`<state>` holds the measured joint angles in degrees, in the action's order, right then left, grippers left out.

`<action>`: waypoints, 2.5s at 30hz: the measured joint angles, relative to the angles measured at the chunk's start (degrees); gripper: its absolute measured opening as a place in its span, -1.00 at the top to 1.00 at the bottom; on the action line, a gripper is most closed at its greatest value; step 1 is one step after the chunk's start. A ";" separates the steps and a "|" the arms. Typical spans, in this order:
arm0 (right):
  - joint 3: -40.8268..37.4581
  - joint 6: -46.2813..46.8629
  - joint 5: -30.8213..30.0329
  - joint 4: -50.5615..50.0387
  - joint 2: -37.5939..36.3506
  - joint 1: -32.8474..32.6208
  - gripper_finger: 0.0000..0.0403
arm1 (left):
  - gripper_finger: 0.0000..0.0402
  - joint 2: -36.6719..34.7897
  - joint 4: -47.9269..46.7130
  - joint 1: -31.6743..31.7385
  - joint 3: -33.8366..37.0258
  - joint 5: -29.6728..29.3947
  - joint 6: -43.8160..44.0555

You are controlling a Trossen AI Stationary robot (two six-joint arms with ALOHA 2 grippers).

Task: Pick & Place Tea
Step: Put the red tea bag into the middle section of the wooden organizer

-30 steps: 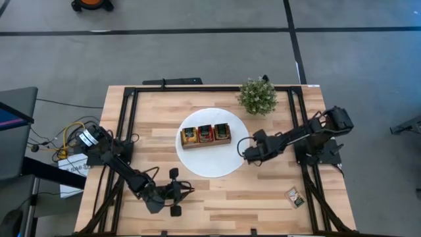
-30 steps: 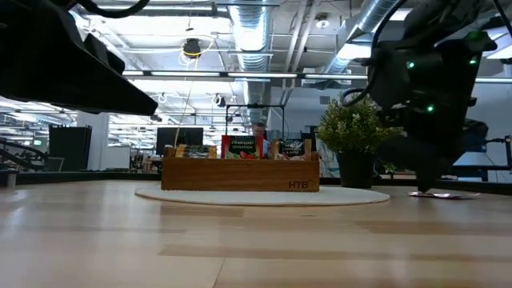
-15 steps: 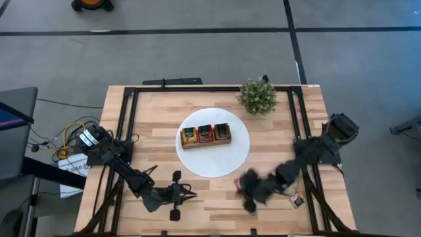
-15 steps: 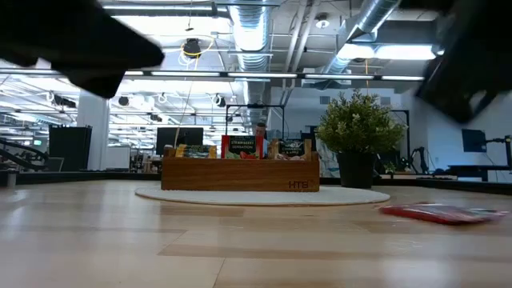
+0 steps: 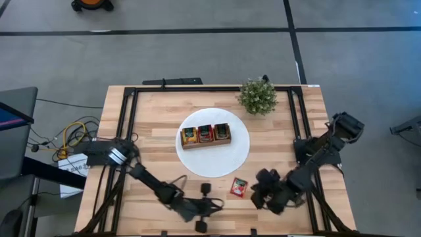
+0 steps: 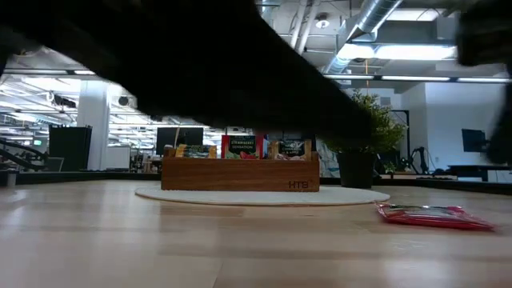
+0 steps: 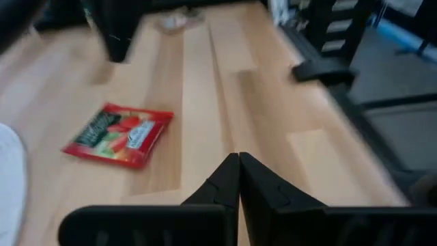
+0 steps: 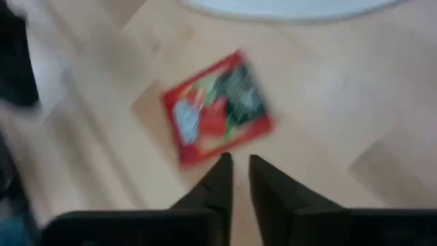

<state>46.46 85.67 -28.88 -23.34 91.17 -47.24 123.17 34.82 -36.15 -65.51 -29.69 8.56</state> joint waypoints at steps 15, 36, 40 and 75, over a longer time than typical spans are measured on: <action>-10.59 -6.80 16.13 17.75 -0.41 15.12 0.04 | 1.00 8.71 -7.12 8.40 -8.55 3.78 8.37; -9.94 -20.02 25.35 27.73 2.83 14.74 0.93 | 1.00 9.22 -7.53 9.55 -8.48 3.64 8.79; -5.95 -21.62 21.79 22.08 2.87 13.15 0.97 | 1.00 4.77 -18.35 7.66 -8.34 0.69 7.52; 21.05 -100.69 1.09 10.14 12.90 40.90 1.00 | 1.00 -17.77 -84.10 -14.15 6.48 -25.61 68.06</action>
<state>67.50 -15.02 -27.79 -13.20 104.07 -6.34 105.41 -49.28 -50.30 -59.02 -55.31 76.62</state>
